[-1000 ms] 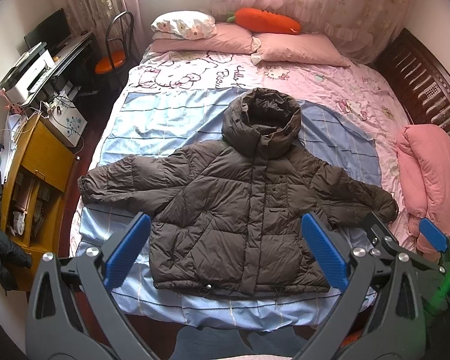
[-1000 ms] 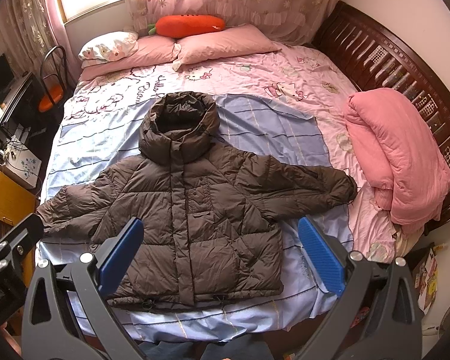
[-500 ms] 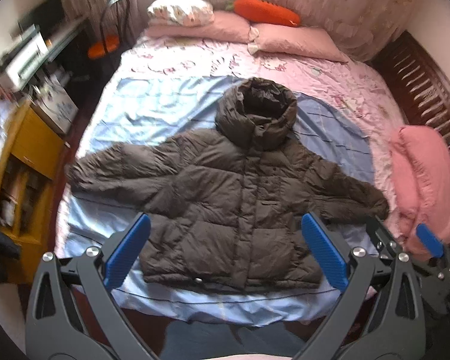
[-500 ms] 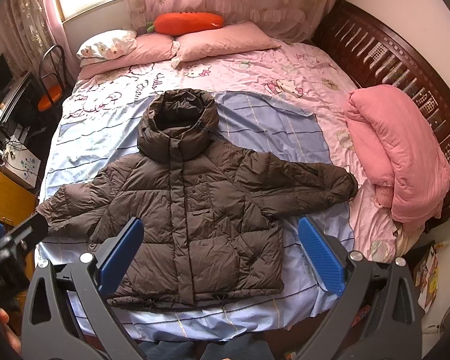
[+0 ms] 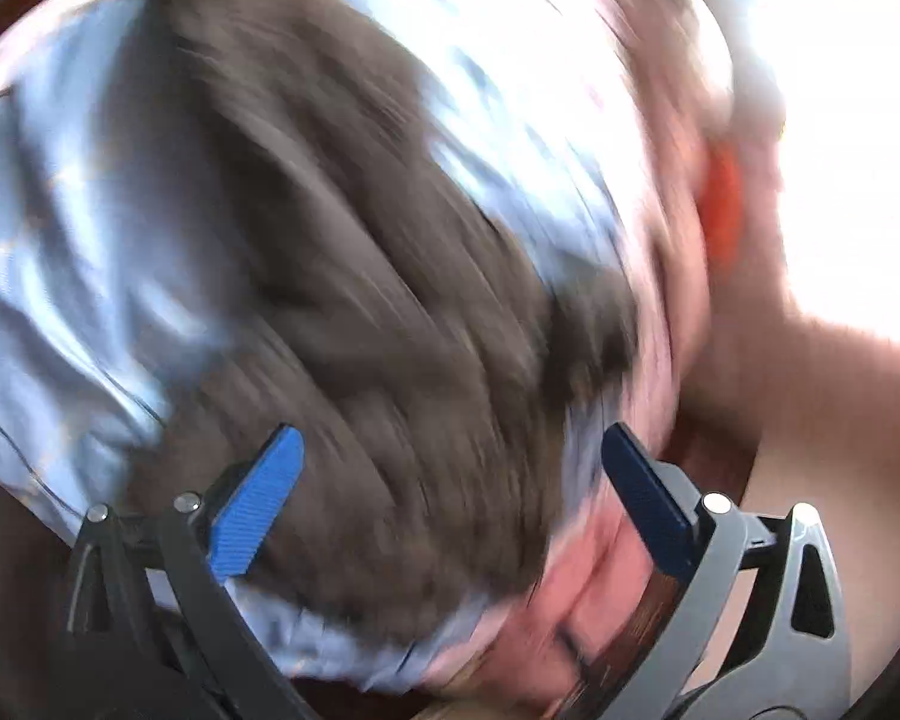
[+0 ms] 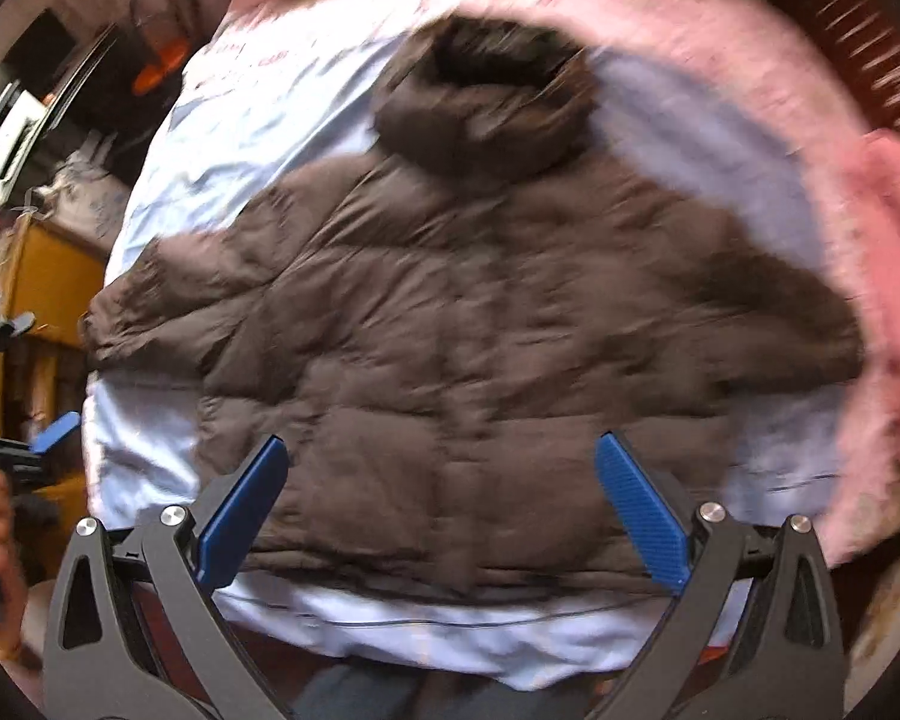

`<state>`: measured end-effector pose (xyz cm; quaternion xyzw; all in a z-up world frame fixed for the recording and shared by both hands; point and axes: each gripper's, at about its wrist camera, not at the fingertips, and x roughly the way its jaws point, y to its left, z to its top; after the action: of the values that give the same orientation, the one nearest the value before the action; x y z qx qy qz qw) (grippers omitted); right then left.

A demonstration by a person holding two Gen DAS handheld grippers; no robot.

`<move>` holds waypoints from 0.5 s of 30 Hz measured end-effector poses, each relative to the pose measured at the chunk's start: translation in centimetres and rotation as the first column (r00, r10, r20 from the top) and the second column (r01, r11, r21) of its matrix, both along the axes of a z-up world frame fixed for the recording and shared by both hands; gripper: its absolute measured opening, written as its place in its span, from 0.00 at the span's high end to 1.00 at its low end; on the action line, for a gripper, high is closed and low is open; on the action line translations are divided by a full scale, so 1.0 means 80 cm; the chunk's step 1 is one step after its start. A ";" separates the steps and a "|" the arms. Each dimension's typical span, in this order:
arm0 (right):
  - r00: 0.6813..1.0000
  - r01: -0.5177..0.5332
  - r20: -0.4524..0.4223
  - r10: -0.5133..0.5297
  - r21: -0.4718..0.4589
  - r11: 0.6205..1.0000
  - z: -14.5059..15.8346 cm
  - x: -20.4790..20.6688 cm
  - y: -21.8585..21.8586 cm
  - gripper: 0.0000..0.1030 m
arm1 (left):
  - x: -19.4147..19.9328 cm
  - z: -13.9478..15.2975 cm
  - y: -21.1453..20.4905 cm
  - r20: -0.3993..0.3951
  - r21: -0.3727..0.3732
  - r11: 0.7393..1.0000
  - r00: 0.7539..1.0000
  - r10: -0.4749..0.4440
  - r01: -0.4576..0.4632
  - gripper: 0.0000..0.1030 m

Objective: Fold large clothes

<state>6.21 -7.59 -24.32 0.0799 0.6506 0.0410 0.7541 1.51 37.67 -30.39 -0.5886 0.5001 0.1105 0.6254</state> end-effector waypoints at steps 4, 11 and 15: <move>0.991 0.064 -0.128 -0.043 0.165 0.984 -0.082 0.024 0.051 0.01 | -0.033 -0.064 0.146 0.029 -0.026 0.961 0.961 0.276 -0.275 0.02; 0.987 0.023 -0.157 0.024 0.295 0.955 -0.152 0.054 0.172 0.01 | 0.021 -0.137 0.202 0.026 0.037 0.979 0.980 0.199 -0.200 0.04; 0.990 -0.038 -0.118 0.074 0.277 0.960 -0.162 0.066 0.211 0.01 | 0.071 -0.177 0.207 0.078 0.057 0.986 0.985 0.153 -0.158 0.51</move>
<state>11.47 9.29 -37.28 0.1674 0.6875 0.1468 0.6912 7.18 54.20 -44.53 -0.6096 0.4256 0.1529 0.6511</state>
